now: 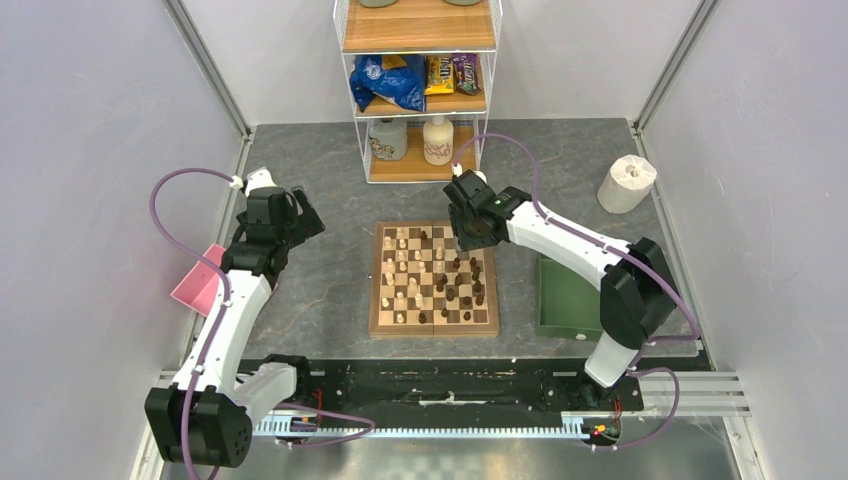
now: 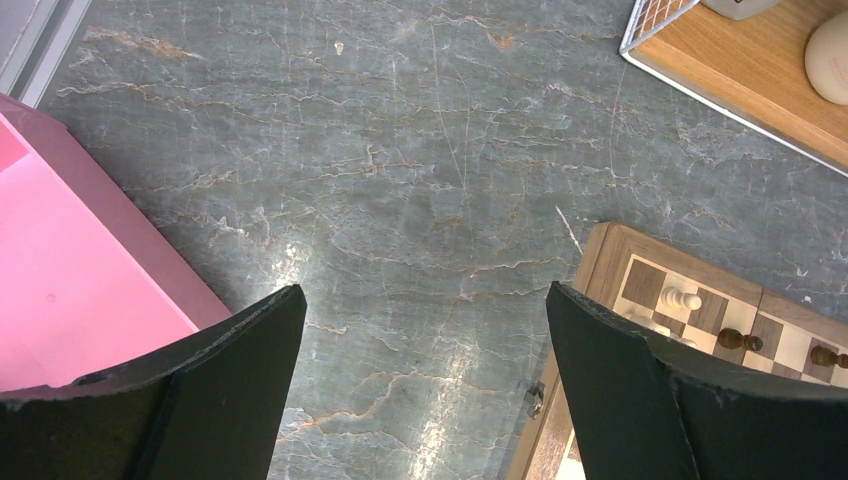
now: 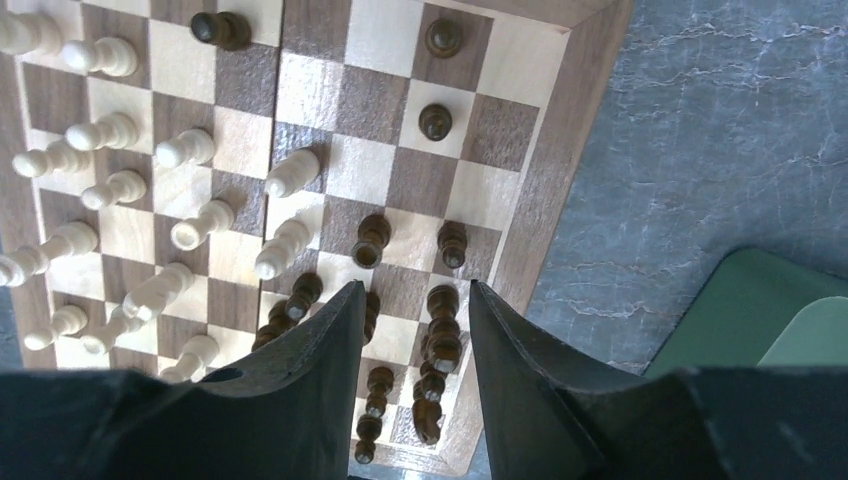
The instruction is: Set up the chess pieces on the board
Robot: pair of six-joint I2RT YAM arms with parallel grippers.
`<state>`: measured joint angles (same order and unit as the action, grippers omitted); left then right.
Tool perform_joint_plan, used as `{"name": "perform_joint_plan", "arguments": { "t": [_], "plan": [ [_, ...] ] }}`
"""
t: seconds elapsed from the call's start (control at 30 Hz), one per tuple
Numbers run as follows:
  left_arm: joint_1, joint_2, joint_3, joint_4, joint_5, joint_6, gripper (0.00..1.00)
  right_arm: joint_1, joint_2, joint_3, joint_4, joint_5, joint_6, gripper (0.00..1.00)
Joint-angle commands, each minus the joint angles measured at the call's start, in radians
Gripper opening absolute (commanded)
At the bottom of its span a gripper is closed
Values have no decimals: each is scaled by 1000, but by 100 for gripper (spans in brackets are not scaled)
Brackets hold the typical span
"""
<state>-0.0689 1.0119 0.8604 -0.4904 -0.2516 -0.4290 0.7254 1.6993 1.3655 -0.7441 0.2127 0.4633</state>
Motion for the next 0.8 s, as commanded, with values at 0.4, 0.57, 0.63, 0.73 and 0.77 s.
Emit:
{"name": "perform_joint_plan", "arguments": {
  "t": [0.4,0.57,0.63,0.73,0.77],
  "plan": [
    [1,2,8,46,10,13,98,-72,122,18,23,-81,-20,44],
    [1,4,6,46,9,15,98,-75,147,19,23,-89,-21,40],
    [1,3,5,46,8,15,98,-76,153,17,24,-91,-21,39],
    [0,3,5,46,8,15,98,-78,159,16,28,-89,-24,33],
    [1,3,3,46,8,14,98,-78,160,17,29,-88,-28,30]
  ]
}}
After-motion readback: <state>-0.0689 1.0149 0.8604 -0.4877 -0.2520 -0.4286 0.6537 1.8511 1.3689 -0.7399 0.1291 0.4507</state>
